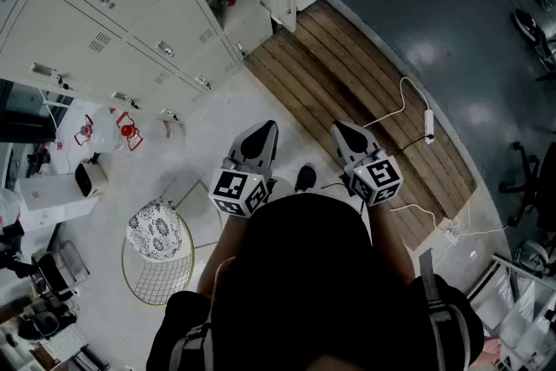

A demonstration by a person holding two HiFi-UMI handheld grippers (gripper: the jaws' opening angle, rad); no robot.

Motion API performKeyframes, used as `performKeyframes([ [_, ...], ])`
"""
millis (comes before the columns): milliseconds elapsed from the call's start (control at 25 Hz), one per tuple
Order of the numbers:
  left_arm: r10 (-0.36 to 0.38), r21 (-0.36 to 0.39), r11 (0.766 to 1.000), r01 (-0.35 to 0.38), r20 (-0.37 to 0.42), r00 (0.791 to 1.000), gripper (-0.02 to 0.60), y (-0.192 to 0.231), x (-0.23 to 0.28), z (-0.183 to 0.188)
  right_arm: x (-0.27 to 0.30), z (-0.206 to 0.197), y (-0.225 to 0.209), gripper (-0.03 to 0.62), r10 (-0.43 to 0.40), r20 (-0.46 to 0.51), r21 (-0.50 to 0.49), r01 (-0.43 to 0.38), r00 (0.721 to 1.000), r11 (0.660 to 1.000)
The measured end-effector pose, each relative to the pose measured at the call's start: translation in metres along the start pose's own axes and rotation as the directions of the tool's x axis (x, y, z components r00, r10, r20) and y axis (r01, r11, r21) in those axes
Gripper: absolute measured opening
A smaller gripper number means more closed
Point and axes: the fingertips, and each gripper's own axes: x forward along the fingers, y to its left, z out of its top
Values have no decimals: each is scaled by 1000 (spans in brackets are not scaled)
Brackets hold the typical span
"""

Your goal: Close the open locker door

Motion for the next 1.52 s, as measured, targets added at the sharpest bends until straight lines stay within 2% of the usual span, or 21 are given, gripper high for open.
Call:
performKeyframes([
  [360, -9, 3, 1000, 9, 0, 1000, 18, -18, 4, -5, -20, -4, -5, 3, 10, 8, 2, -10, 1000, 1000],
  [600, -12, 3, 1000, 12, -19, 1000, 18, -26, 4, -11, -24, -8, -1, 3, 12, -4, -46, -13, 1000, 999],
  [760, -1, -6, 1000, 1, -33, 999, 18, -20, 2, -16, -18, -10, -2, 3, 15, 1, -3, -15, 1000, 1000],
  [1080, 21, -25, 999, -22, -47, 999, 18, 20, 1, -13, 13, -7, -11, 3, -20, -11, 40, 20, 1000, 999],
  [1520, -22, -20, 1000, 21, -21, 1000, 18, 107, 26, 34, 96, 28, -8, 3, -96, 4, 35, 96, 995, 995],
])
